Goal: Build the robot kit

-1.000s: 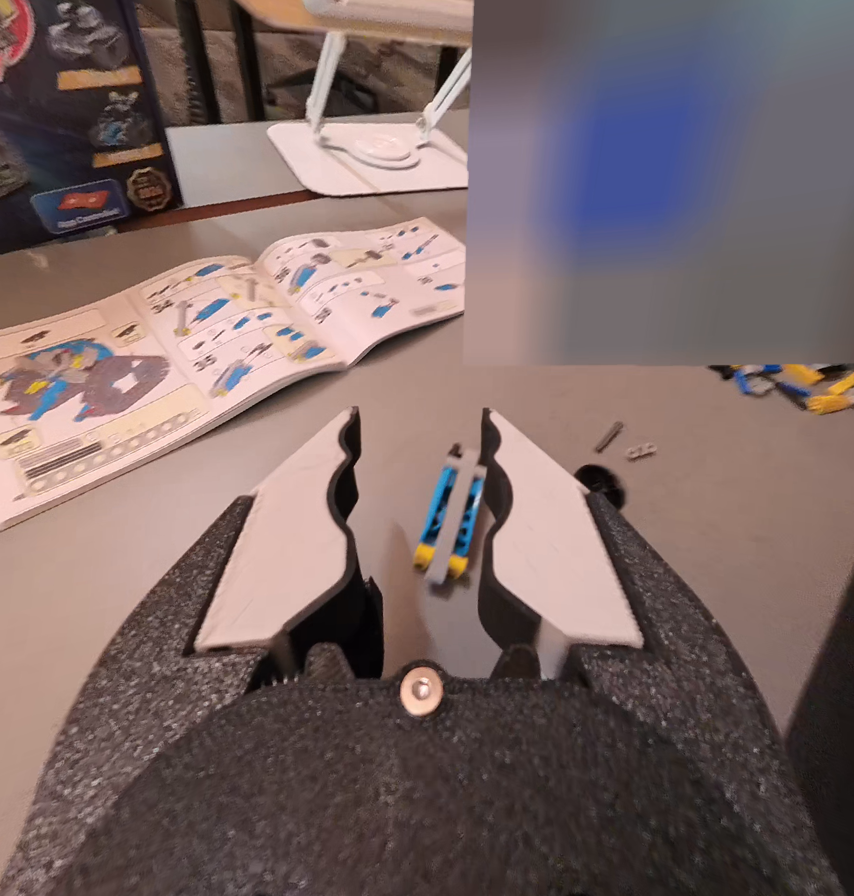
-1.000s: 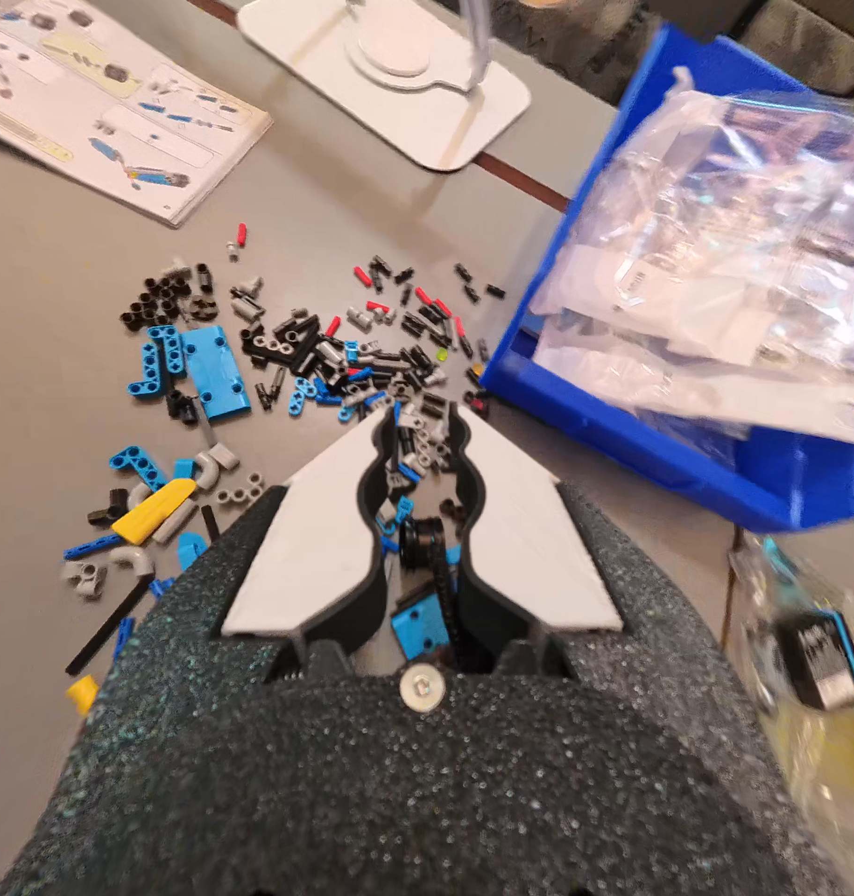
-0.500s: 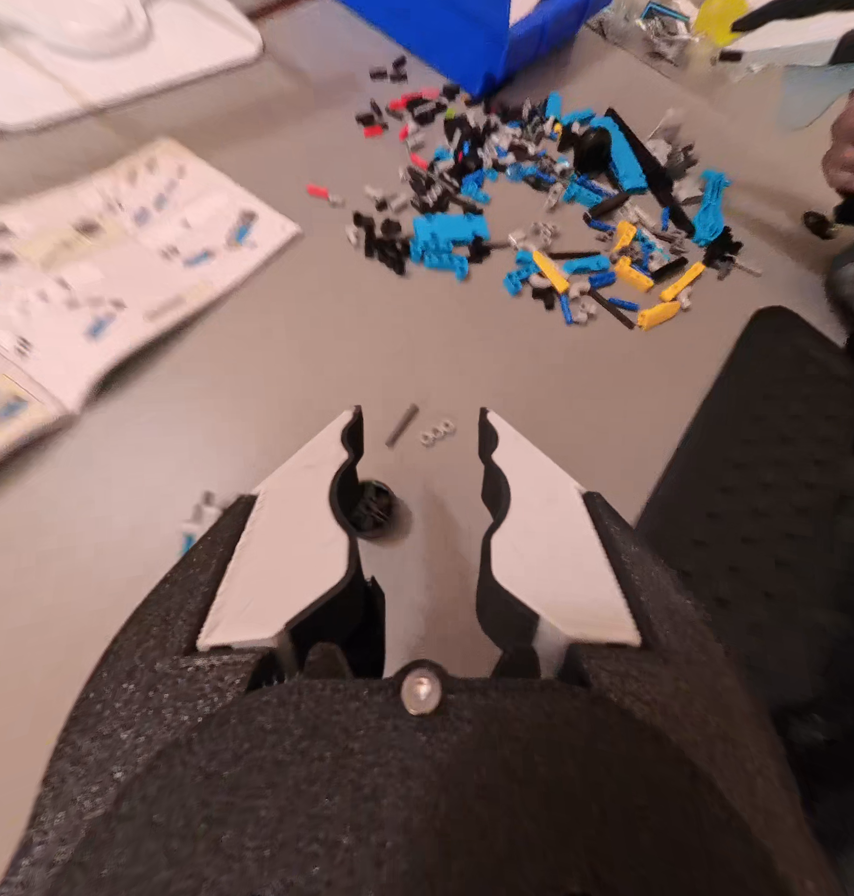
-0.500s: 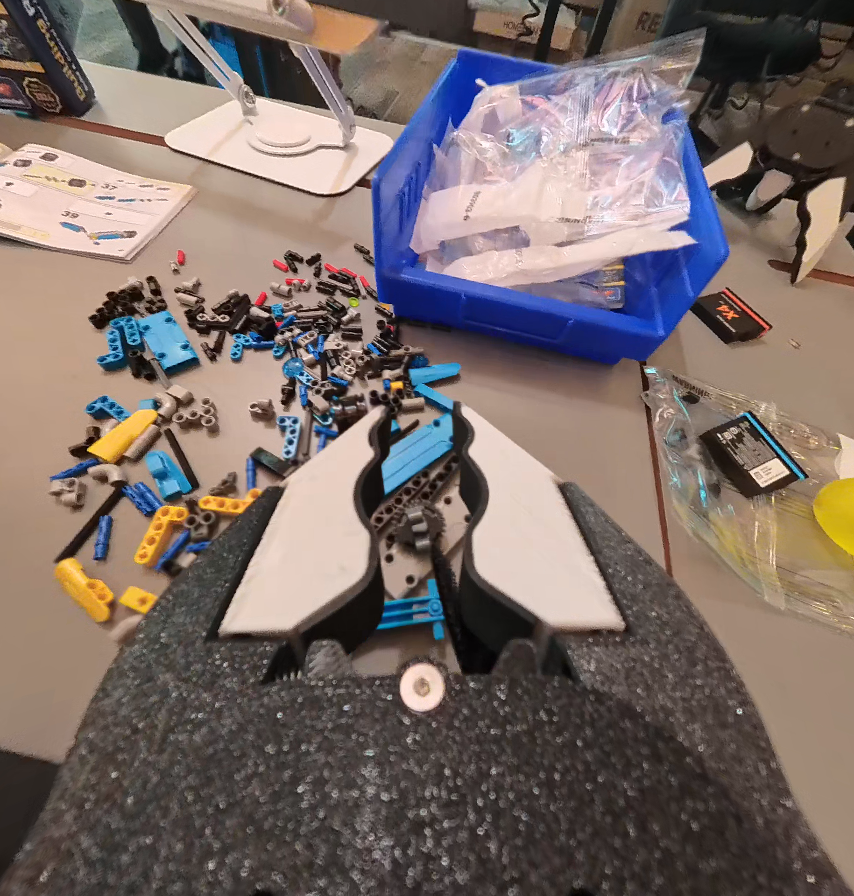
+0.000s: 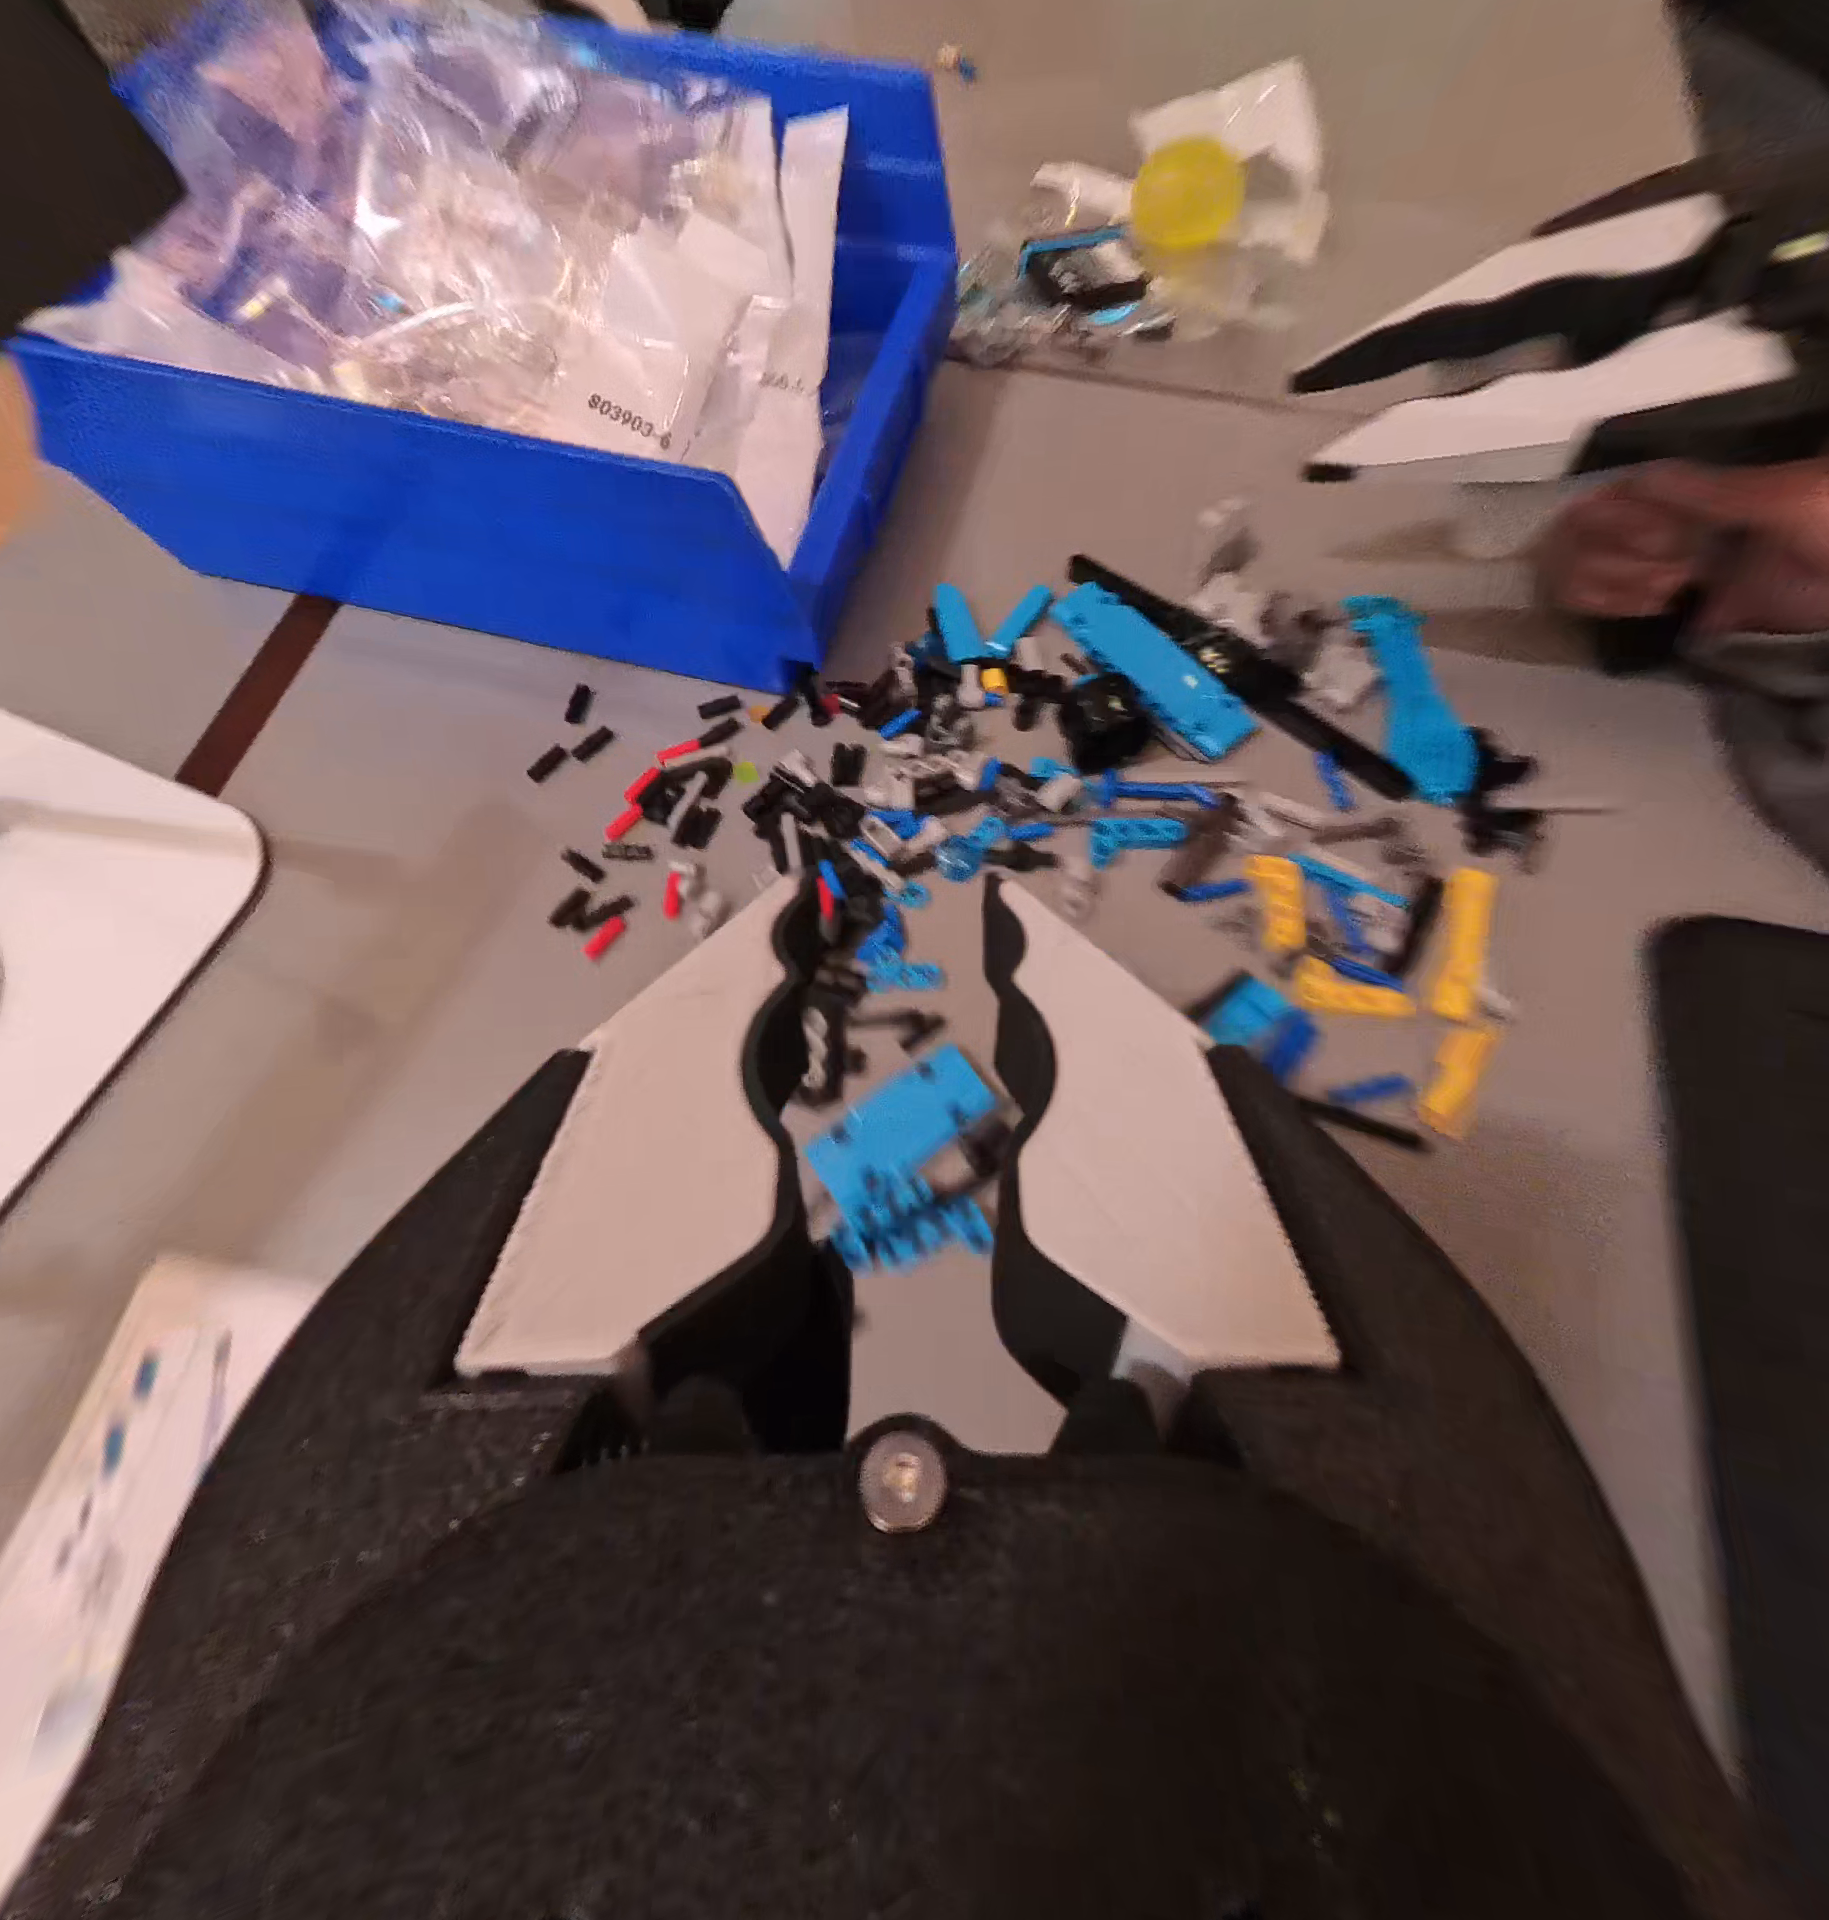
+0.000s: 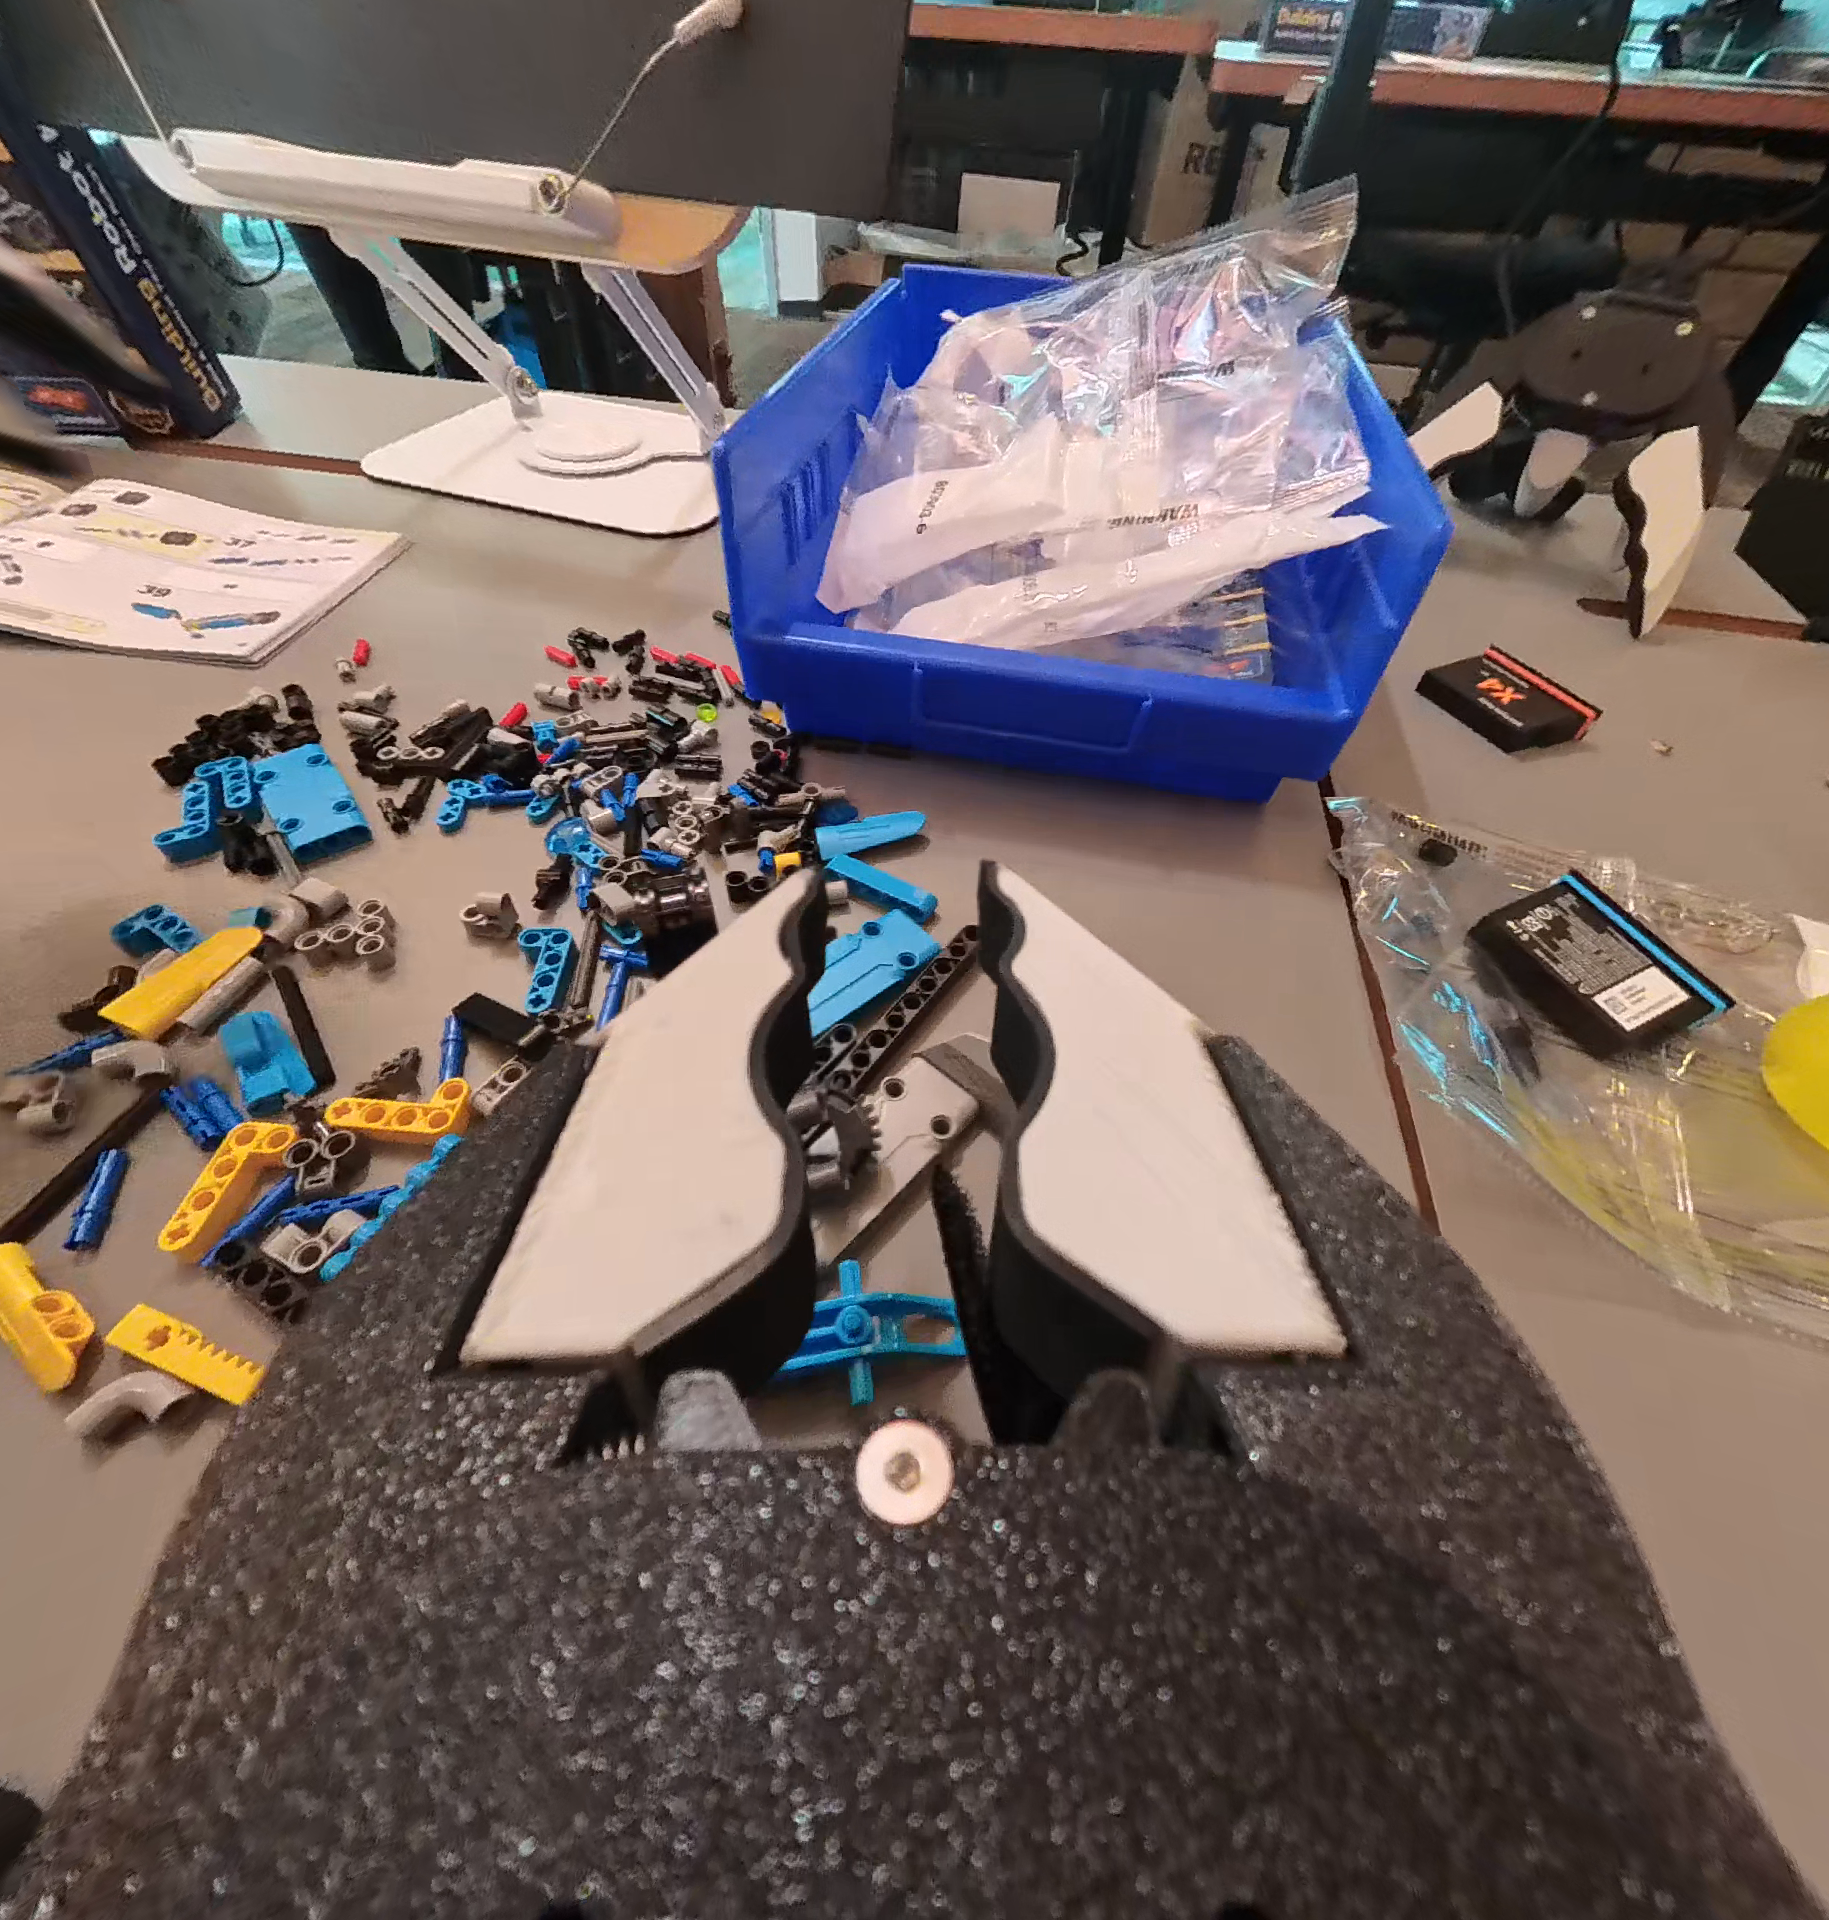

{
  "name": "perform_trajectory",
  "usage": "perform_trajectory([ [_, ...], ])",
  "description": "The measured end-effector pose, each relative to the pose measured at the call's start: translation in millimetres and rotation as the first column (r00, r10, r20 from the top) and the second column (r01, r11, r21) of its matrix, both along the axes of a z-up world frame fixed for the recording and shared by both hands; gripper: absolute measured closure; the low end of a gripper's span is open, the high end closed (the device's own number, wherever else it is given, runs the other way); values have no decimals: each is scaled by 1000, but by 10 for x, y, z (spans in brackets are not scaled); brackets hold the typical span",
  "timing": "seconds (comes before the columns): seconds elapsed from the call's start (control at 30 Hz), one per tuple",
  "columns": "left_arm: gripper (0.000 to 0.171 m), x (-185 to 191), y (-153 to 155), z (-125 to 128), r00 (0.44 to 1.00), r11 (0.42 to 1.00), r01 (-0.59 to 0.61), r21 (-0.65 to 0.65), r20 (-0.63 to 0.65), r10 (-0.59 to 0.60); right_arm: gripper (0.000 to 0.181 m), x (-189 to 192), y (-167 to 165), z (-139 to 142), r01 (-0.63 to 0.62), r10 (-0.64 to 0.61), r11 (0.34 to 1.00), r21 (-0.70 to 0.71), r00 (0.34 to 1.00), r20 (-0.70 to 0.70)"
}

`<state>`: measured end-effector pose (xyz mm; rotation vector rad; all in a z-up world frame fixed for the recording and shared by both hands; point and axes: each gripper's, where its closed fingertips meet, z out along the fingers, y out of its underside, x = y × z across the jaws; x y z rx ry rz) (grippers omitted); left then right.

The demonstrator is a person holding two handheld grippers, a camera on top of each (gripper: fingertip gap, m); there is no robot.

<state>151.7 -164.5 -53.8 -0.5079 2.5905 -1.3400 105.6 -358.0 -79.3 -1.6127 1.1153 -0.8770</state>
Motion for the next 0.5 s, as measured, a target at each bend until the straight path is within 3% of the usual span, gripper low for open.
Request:
perform_trajectory([
  [0.07,152,364,-281,-261,999,1000,-27,6,-36,27,152,-4,35,-35,-19,19,1000,-10,1000,-14],
  [0.23,145,653,-837,-679,971,997,-36,-74,-239,18,152,7,40,-78,-28,28,1000,-14,999,-33],
  [0.5,145,750,-930,-877,990,999,-9,42,-142,15,152,7,-9,-58,-18,18,1000,13,999,-32],
])
